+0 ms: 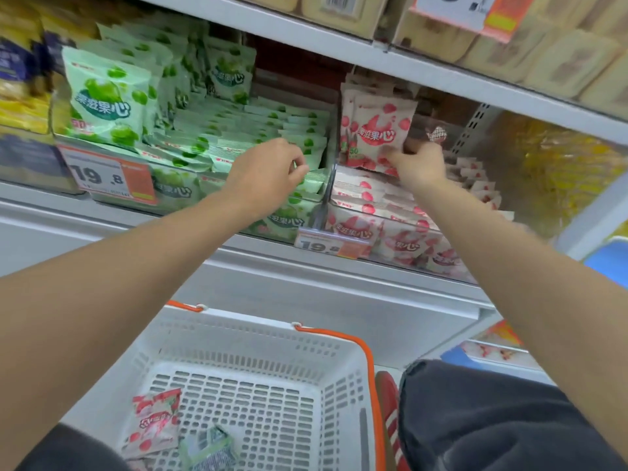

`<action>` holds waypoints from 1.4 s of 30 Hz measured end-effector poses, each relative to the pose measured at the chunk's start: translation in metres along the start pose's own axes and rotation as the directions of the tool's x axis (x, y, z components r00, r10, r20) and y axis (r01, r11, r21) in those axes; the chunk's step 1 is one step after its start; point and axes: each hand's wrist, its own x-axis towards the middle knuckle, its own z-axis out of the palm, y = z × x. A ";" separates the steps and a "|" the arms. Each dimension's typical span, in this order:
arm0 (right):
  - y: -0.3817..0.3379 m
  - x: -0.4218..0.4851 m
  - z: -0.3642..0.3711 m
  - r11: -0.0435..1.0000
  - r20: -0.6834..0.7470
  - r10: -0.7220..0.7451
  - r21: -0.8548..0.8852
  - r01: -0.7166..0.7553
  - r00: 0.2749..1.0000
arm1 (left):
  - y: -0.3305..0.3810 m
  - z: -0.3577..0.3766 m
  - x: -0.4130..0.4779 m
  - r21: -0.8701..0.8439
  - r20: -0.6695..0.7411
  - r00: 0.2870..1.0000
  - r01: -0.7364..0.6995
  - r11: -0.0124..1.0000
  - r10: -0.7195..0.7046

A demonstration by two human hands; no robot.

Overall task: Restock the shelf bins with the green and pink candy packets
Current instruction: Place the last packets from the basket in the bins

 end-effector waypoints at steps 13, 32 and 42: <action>0.004 0.010 0.016 0.997 -0.185 -0.033 -0.072 0.020 0.982 | 0.000 0.003 -0.001 -0.003 -0.029 1.000 0.009 1.000 -0.009; -0.001 -0.066 0.008 0.867 -0.007 -0.415 -0.306 0.393 0.910 | 0.024 0.001 -0.035 -0.173 -0.161 0.986 0.014 0.985 -0.042; 0.082 -0.182 0.069 0.768 0.731 -0.110 -0.368 0.525 0.673 | -0.039 0.054 -0.172 -0.159 0.533 0.708 0.621 0.767 -0.463</action>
